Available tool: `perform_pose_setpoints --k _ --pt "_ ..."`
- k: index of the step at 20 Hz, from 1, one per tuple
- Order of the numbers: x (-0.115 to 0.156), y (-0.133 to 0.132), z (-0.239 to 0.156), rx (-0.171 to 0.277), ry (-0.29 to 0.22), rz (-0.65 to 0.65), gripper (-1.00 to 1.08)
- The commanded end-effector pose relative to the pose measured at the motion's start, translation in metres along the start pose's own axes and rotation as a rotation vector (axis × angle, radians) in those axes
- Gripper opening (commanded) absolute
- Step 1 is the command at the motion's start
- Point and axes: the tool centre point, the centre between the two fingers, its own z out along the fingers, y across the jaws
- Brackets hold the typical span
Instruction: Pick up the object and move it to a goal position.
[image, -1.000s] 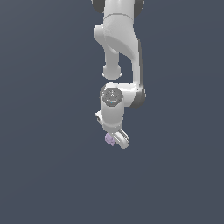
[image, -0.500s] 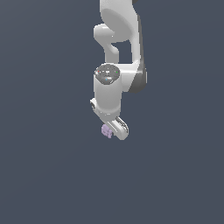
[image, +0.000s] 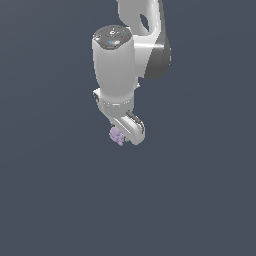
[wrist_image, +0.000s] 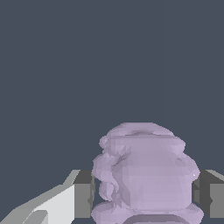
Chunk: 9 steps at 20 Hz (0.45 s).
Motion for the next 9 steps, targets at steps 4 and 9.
perform_pose_setpoints --k 4,9 --pt "0.003 0.003 -0.027 -0.002 -0.001 -0.001 -1.00" --pt "0.004 0.004 -0.035 -0.002 -0.001 -0.001 -1.00"
